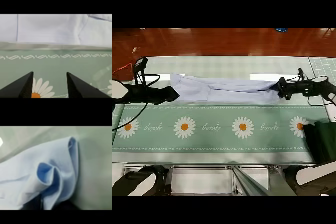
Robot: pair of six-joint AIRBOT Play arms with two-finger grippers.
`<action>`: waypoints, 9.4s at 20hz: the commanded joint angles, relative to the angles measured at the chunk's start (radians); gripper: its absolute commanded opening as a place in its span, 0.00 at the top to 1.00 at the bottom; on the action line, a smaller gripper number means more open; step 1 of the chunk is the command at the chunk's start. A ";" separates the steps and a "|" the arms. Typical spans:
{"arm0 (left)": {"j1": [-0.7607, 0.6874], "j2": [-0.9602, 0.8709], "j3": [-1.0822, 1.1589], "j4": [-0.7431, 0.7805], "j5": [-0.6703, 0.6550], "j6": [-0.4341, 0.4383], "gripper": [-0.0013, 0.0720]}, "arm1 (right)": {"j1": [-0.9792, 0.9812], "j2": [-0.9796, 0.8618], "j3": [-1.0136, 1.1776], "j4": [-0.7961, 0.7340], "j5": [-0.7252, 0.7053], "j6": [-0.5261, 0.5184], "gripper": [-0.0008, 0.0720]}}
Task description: Fold the shirts.
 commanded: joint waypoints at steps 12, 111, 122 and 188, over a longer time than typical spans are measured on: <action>-0.076 -0.059 0.015 -0.244 0.163 0.087 0.95 | 0.034 0.545 -0.046 -0.365 0.243 0.066 0.96; 0.126 0.232 -0.209 -0.170 -0.003 0.136 0.95 | 0.552 0.215 0.145 -0.116 -0.030 0.225 0.96; 0.126 0.232 -0.209 -0.178 0.008 0.135 0.95 | 0.261 0.298 0.790 -0.380 0.361 0.444 0.97; -0.077 -0.236 0.319 0.273 -0.169 -0.041 0.95 | 0.531 0.246 0.280 -0.990 0.322 0.566 0.96</action>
